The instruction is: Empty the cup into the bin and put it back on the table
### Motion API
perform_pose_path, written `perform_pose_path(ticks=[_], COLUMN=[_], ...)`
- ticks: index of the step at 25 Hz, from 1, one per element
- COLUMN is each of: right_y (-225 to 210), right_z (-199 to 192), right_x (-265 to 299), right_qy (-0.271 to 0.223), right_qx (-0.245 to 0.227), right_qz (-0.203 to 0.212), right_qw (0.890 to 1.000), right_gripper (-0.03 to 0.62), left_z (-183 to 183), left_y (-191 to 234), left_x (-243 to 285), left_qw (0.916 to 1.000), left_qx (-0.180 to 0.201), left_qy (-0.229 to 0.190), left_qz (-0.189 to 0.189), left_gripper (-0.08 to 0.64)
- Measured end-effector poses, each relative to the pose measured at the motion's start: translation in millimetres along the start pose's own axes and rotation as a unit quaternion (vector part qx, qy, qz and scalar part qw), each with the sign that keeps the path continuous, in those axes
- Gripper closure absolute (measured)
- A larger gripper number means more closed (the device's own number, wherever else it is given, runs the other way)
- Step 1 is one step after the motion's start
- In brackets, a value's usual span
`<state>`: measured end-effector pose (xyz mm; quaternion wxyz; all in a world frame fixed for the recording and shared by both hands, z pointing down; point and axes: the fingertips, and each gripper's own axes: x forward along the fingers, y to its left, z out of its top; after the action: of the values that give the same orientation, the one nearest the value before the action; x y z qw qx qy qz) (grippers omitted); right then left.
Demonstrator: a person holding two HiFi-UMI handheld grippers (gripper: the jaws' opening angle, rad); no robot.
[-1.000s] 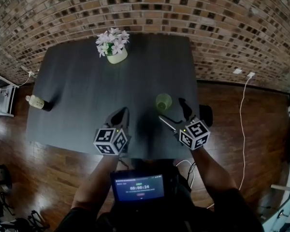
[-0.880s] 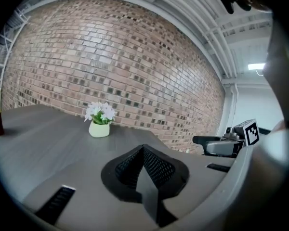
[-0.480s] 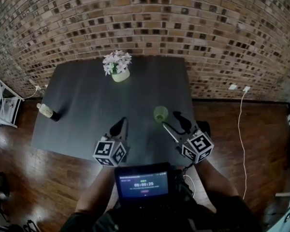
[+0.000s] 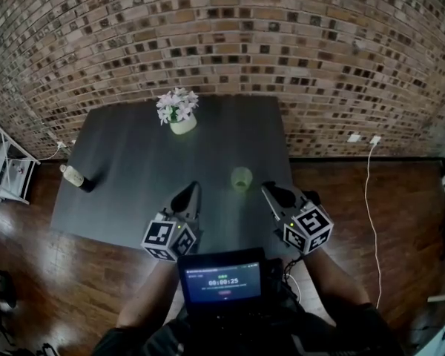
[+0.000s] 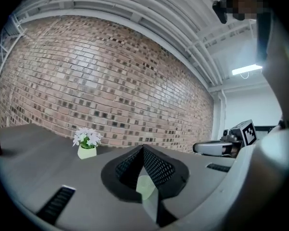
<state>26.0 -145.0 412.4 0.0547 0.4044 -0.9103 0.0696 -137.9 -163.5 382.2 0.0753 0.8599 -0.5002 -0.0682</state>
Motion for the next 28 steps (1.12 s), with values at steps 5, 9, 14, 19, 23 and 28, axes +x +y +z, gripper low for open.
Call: perform_pose_path(ticks=[5, 9, 14, 19, 23, 28], right_y=[-3.9, -9.9, -15.2, -19.1, -23.9, -27.4], right_z=[6.8, 7.4, 5.2, 2.2, -1.0, 0.5], right_x=[-8.3, -11.3, -9.0, -5.2, -3.2, -0.7], right_qy=[-0.003, 0.000, 0.005, 0.005, 0.006, 0.007], right_qx=[0.002, 0.008, 0.011, 0.018, 0.024, 0.021], right_qz=[0.003, -0.001, 0.000, -0.002, -0.005, -0.007], right_qw=[1.000, 1.000, 1.000, 1.000, 1.000, 1.000], right_gripper=[0.592, 0.592, 0.592, 0.594, 0.593, 0.593], left_z=[-2.6, -13.6, -7.3, -9.4, -16.6, -20.8], left_y=[-11.1, -13.3, -18.1, -13.8, -11.5, -6.0], left_x=[3.1, 3.3, 1.8, 1.8, 5.4, 9.2], left_qw=[1.0000, 0.9994, 0.9999, 0.9999, 0.9999, 0.9998], left_qx=[-0.002, 0.028, 0.013, -0.002, 0.000, -0.003], left_qy=[0.002, 0.020, 0.010, 0.010, 0.015, 0.018], left_qz=[-0.005, -0.011, -0.004, 0.000, 0.005, 0.008], left_gripper=[0.568, 0.568, 0.568, 0.568, 0.569, 0.568])
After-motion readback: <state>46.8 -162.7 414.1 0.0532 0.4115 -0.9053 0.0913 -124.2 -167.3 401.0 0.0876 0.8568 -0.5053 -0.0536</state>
